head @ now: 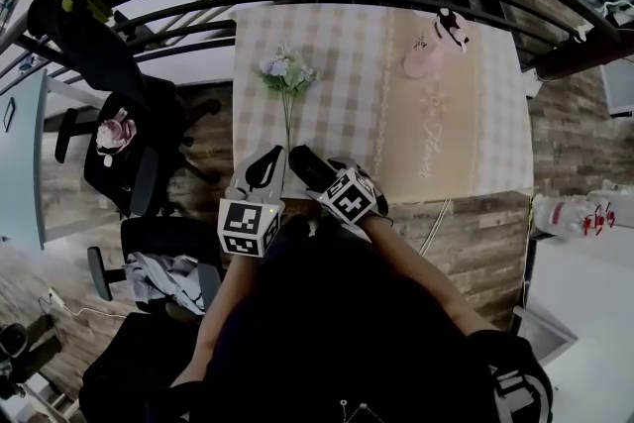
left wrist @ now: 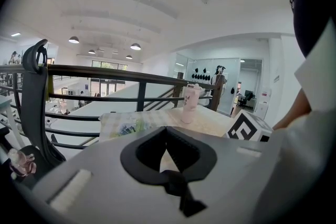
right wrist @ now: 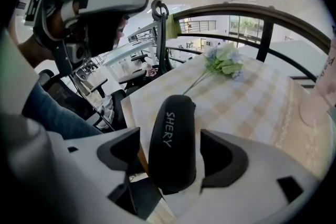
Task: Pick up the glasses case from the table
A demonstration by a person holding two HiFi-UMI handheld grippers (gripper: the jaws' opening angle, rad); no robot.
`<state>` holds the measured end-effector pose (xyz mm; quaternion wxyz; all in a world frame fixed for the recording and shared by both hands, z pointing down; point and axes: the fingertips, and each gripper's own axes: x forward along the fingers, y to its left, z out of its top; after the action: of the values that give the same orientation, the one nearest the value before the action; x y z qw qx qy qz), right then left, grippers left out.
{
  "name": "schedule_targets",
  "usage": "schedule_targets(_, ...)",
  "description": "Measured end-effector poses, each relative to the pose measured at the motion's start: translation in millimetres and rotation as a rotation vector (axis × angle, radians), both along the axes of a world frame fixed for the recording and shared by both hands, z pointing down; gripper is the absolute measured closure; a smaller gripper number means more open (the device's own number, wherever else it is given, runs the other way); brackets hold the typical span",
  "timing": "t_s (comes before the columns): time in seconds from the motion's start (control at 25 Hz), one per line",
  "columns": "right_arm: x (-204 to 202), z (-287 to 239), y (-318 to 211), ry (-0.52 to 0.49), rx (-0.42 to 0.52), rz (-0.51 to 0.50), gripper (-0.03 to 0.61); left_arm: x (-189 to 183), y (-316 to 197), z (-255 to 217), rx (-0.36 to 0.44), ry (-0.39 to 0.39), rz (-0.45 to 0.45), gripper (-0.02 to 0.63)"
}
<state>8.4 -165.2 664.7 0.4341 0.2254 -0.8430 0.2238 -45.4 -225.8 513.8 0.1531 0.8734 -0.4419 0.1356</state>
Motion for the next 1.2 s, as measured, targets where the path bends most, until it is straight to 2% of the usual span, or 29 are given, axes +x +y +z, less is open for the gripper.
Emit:
schedule_targets(0.6,-10,19,-1,0.116,-0.028,-0.043,0.238,-33,6,0,-0.001,-0.009,-0.071,0.601)
schedule_targets(1.2,-15,35,-7,0.181,-0.036,-0.061,0.238,-55,9,-2,0.003,-0.008,-0.112,0.601)
